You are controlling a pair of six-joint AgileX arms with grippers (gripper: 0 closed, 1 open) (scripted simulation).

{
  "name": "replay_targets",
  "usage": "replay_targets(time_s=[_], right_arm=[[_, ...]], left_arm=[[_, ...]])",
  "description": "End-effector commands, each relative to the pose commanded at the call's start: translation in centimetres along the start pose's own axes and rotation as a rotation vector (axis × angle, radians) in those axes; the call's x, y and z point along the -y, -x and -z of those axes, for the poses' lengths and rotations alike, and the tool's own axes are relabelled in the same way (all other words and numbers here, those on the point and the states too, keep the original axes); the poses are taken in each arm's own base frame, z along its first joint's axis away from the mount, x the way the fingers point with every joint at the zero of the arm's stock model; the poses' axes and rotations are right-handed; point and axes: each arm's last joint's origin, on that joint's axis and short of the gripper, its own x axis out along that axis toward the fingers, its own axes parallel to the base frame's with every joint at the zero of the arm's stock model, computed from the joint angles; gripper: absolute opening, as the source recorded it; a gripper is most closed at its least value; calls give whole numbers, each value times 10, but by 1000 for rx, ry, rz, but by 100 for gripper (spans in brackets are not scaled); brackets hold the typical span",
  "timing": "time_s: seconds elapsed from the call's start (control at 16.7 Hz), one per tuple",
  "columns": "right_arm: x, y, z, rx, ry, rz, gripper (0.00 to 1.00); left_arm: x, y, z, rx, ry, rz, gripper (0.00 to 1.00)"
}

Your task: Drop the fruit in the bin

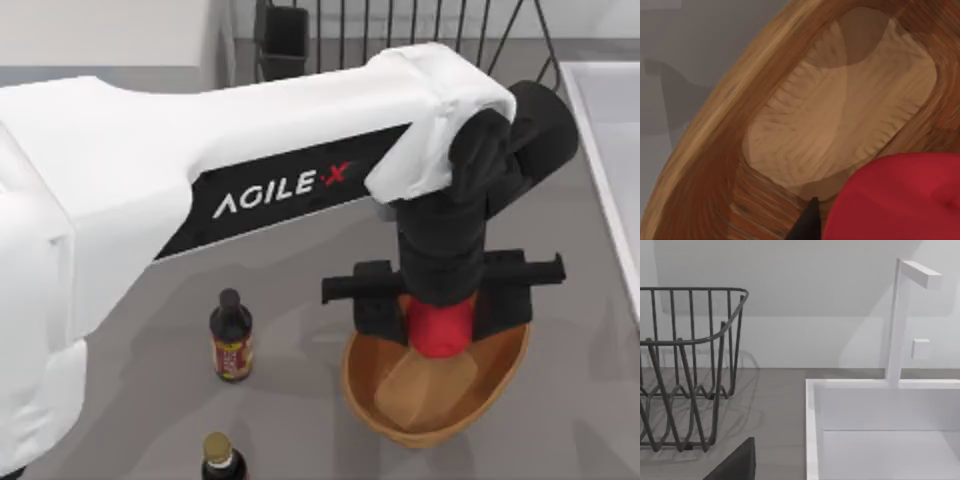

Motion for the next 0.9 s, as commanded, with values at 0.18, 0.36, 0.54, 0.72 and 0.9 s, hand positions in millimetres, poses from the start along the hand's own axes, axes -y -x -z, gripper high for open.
replay_targets(time_s=[0.18,0.36,0.54,0.72,0.9], right_arm=[[0,0,0,0,0,0,100],[0,0,0,0,0,0,100],[0,0,0,0,0,0,100],[0,0,0,0,0,0,100],[0,0,0,0,0,0,100]], left_arm=[[0,0,0,0,0,0,45],[0,0,0,0,0,0,68],[0,0,0,0,0,0,90],[0,0,0,0,0,0,100],[0,0,0,0,0,0,100]])
